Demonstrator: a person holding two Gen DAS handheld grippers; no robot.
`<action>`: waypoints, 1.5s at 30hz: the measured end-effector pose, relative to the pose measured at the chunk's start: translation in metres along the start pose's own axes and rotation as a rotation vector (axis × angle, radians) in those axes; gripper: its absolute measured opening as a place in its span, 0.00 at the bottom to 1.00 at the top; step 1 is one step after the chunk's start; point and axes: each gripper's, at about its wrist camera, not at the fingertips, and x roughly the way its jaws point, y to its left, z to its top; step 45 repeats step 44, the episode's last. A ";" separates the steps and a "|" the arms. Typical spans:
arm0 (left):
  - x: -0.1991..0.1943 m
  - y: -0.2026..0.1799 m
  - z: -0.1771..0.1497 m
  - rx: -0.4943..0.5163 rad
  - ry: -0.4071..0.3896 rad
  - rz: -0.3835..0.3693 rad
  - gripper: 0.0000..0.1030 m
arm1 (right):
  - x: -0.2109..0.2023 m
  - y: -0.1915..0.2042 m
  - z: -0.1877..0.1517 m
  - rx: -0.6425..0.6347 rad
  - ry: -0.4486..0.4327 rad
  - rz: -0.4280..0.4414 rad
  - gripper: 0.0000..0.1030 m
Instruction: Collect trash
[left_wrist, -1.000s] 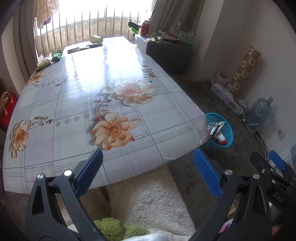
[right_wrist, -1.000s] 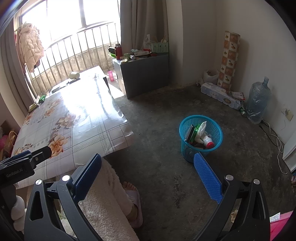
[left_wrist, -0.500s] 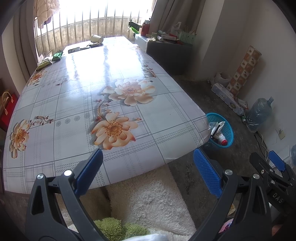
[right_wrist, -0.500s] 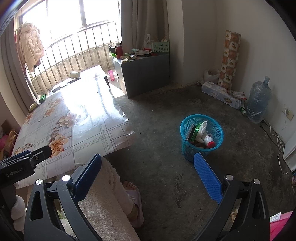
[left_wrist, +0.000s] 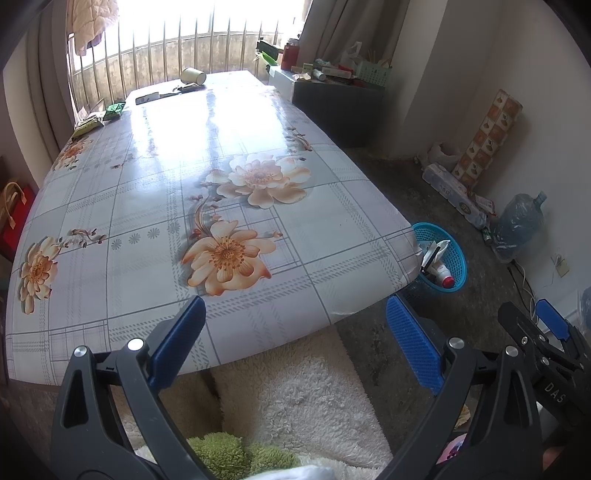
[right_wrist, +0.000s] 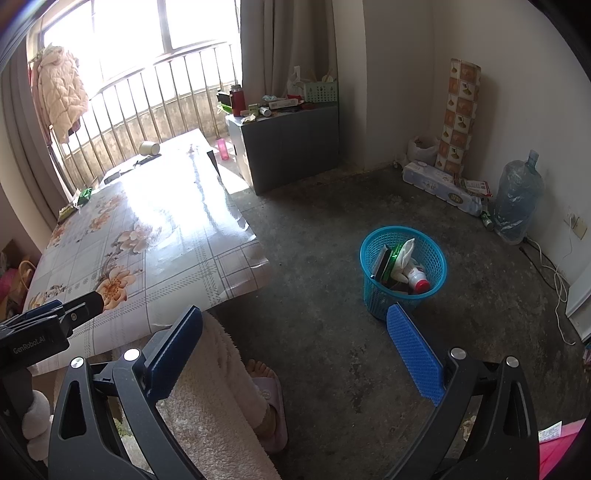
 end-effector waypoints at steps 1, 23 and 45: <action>0.000 0.000 0.000 0.000 -0.001 0.000 0.92 | 0.000 0.001 0.000 -0.001 0.000 0.000 0.94; 0.001 0.001 -0.003 0.000 0.008 -0.001 0.92 | -0.001 -0.002 -0.001 0.004 0.003 0.007 0.94; 0.005 0.001 -0.004 0.010 0.019 -0.007 0.92 | 0.000 -0.006 -0.001 0.014 0.009 0.016 0.94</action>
